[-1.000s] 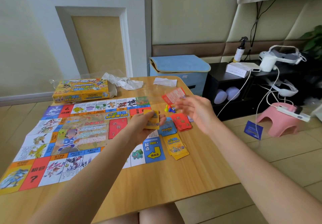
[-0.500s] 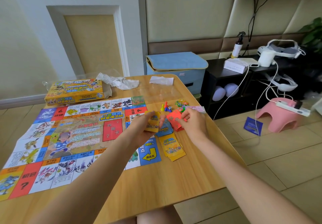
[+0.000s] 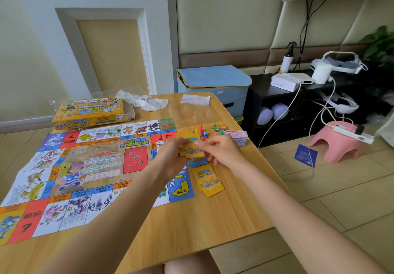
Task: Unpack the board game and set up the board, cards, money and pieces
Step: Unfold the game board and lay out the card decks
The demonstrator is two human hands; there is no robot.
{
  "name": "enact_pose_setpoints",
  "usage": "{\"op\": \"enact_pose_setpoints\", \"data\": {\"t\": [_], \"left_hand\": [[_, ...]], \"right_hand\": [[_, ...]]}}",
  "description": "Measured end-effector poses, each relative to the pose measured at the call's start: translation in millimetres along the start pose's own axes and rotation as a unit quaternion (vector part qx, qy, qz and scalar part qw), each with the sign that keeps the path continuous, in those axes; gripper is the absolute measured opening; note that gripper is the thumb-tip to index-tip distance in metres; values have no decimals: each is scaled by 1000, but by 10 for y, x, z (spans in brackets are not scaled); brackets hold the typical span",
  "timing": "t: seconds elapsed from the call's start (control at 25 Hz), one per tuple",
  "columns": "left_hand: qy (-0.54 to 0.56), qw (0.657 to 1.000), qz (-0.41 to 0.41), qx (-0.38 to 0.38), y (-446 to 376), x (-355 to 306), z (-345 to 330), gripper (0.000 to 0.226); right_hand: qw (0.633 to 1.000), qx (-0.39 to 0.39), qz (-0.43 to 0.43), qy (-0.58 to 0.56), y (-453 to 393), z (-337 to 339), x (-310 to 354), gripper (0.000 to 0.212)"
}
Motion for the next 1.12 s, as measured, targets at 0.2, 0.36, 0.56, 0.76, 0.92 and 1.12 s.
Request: {"op": "enact_pose_setpoints", "data": {"t": [0.2, 0.36, 0.56, 0.76, 0.92, 1.12], "left_hand": [[-33, 998, -31, 31, 85, -71, 3, 15], [-24, 996, -12, 85, 192, -67, 62, 24], [-94, 993, -76, -5, 231, -55, 127, 10], [-55, 995, -64, 51, 341, -58, 31, 18], [-45, 996, -67, 47, 386, -79, 24, 19], [-44, 996, -66, -50, 348, -143, 240, 17]], "right_hand": [[992, 14, -54, -115, -7, 28, 18, 14], [991, 30, -78, -101, 53, 96, -30, 23], [991, 39, -66, -111, 109, 68, 35, 32], [978, 37, -76, -190, 159, 20, 78, 28], [974, -1, -78, -215, 177, 58, 84, 27], [989, 53, -114, -78, 224, 186, 51, 24]]}}
Point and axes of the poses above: each hand's wrist, its own y-axis away from the middle knuckle, its own z-axis out of the back of the hand, x = y × z, the point moved 3 cm from there along -y, towards the middle knuckle, and after that the axes turned 3 degrees about x, right-handed, at the moved point
